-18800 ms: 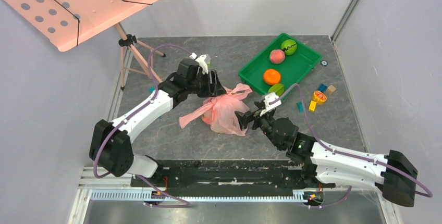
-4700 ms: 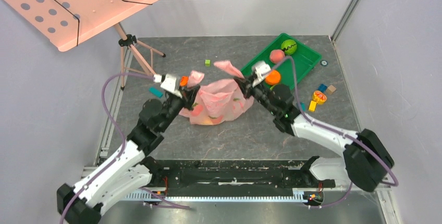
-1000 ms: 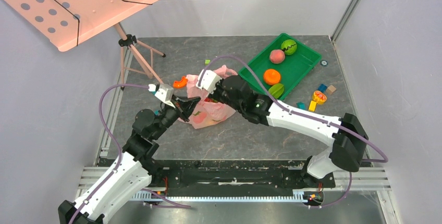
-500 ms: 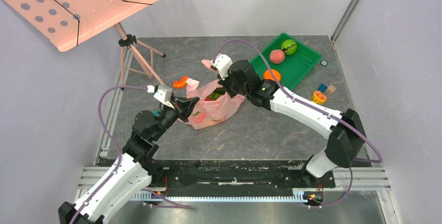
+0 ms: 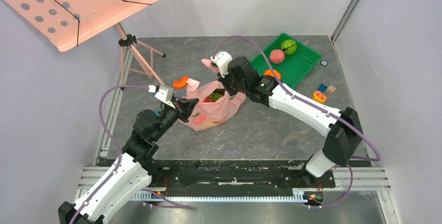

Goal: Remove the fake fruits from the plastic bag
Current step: Adjust the plastic bag at the center of the board.

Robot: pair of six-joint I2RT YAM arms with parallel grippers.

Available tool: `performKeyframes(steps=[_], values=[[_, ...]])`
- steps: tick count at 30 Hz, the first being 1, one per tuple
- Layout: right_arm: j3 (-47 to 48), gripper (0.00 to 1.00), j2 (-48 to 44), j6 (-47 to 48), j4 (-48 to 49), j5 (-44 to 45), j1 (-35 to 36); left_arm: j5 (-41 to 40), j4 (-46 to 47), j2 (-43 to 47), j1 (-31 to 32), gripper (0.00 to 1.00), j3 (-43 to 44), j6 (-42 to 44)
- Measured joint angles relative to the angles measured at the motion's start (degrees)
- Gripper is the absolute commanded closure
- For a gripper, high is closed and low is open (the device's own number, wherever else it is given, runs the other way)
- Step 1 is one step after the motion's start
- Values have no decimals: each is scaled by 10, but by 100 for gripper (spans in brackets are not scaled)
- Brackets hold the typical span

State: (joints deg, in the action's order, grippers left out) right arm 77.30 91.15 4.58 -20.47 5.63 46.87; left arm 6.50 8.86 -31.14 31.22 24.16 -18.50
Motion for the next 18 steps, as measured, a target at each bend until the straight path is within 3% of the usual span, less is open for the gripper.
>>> performKeyframes(steps=[10, 18], values=[[184, 88, 0, -7, -49, 11, 1, -4, 0, -7, 0, 94, 0, 0], [231, 86, 7, -6, -78, 18, 14, -4, 0, -10, 0, 95, 0, 0]])
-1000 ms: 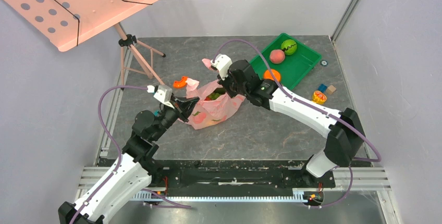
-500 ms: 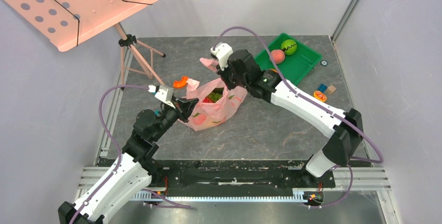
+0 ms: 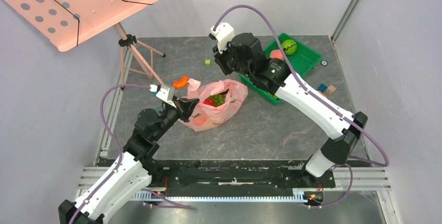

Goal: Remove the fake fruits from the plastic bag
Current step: Adjust the plastic bag at the center of the board.

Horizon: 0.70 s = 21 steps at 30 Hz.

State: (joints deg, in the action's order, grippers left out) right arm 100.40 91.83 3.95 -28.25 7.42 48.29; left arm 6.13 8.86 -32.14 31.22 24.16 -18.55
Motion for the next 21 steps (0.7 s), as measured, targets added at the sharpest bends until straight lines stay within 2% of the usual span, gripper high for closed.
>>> performKeyframes(steps=[6, 8, 13, 21], values=[[178, 86, 59, -6, -39, -11, 3, 0, 0, 0, 0, 98, 0, 0], [211, 88, 74, -14, -42, -22, 3, 0, 0, 0, 0, 98, 0, 0], [212, 94, 106, -44, -65, -58, 3, 0, 0, 0, 0, 98, 0, 0], [199, 97, 195, -71, -104, -113, 5, 26, 27, 0, 0, 98, -5, 0]])
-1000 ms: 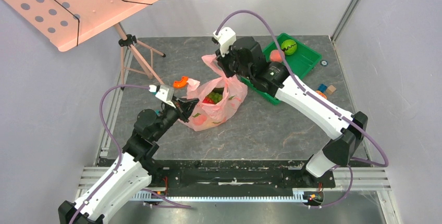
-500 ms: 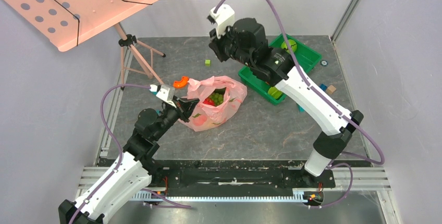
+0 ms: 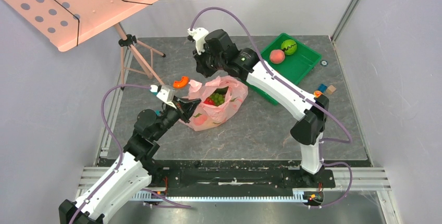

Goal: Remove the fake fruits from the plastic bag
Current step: Adjust the plastic bag at the center of the board.

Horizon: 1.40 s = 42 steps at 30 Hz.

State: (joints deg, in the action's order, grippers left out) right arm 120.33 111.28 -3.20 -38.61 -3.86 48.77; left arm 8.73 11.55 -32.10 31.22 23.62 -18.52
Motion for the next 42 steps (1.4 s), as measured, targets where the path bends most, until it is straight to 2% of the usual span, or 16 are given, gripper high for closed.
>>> performKeyframes(steps=[8, 15, 29, 42], values=[[-51, 99, -3, 5, -24, -28, 4, 18, 5, -9, 0, 98, -3, 1], [-157, 99, -58, 16, -48, -18, 6, 20, 6, -20, 0, 98, -3, 1], [-266, 99, -131, 31, -51, -10, 6, 19, -8, -21, 0, 98, -3, 5], [-273, 100, -137, 32, -35, -30, 42, 21, -14, -21, 0, 98, -2, 6]])
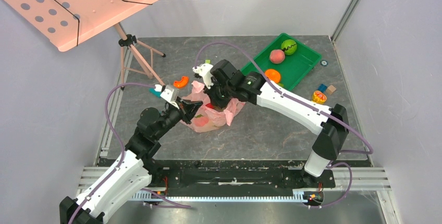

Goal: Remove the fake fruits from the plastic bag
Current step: Adjust the plastic bag at the center of the board.

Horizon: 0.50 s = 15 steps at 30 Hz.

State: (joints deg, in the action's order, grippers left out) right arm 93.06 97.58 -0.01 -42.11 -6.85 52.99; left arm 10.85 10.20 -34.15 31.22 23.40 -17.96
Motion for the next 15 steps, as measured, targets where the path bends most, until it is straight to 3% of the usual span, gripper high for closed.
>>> performKeyframes(steps=[15], values=[[5, 100, 41, -84, 38, 172, 57, 18, 22, 11, 0, 98, -3, 0]])
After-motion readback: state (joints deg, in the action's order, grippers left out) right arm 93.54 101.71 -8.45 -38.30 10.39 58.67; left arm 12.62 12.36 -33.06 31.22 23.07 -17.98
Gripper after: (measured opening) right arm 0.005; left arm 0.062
